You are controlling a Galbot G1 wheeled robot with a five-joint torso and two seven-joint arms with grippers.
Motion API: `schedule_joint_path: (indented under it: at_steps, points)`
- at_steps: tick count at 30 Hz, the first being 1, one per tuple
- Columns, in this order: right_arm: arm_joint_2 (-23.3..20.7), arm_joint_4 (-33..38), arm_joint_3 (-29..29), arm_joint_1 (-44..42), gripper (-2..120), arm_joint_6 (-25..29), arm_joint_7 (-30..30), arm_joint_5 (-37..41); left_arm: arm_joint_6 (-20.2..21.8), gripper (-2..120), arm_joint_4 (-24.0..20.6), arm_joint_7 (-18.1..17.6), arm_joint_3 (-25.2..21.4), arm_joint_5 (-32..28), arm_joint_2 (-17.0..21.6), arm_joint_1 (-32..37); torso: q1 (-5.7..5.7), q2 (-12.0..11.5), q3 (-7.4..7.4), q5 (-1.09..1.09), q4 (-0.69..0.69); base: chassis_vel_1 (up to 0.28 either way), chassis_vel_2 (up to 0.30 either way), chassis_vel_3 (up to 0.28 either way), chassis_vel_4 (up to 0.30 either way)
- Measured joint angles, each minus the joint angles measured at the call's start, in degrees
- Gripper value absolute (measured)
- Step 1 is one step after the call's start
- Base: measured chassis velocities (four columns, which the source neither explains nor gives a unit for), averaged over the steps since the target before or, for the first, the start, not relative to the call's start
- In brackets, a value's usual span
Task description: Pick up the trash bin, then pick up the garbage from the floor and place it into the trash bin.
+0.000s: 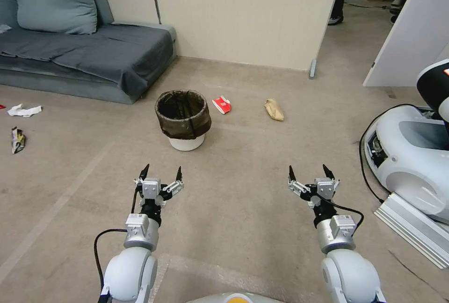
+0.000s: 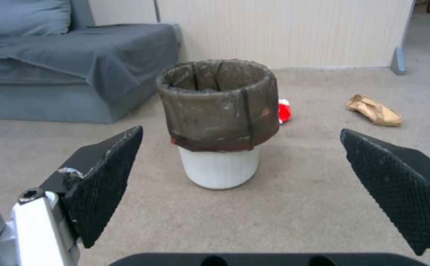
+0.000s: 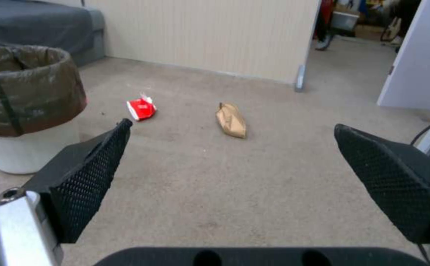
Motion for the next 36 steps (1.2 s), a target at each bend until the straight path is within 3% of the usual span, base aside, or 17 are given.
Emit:
schedule_joint_path:
  at_steps: [16, 22, 26, 30, 36]
  points:
    - [0.0, 0.0, 0.0, -0.1, 100, 0.0, 0.0, 0.0, 0.0, 100, -0.1, 0.0, 0.0, 0.0, 0.0, 0.2, 0.00, 0.0, 0.00, 0.00, 0.00, 0.000, 0.000, 0.000, 0.000]
    - [2.0, 4.1, 2.1, -5.9, 100, 2.1, 0.9, -1.7, 2.0, 100, -6.0, -2.8, -1.7, 2.0, -0.1, 7.1, 0.00, 0.0, 0.00, -0.01, 0.01, 0.000, 0.000, 0.000, 0.000]
    - [5.2, 11.0, 5.5, -15.3, 100, 5.7, 2.6, -4.6, 4.8, 100, -13.7, -6.5, -3.9, 4.8, -0.2, 16.1, 0.00, 0.0, -0.01, 0.00, -0.01, 0.000, 0.000, 0.000, 0.000]
    - [6.2, 13.1, 6.2, -18.4, 100, 6.8, 3.0, -5.0, 6.1, 100, -18.0, -8.1, -5.1, 5.8, -0.3, 21.4, 0.00, 0.0, -0.01, 0.04, 0.01, 0.000, 0.000, 0.000, 0.000]
    - [6.2, 13.2, 5.7, -18.5, 100, 6.8, 2.7, -4.2, 6.1, 100, -18.2, -7.4, -5.3, 5.1, -0.3, 22.1, 0.00, 0.0, -0.01, -0.01, 0.00, 0.000, 0.000, 0.000, 0.000]
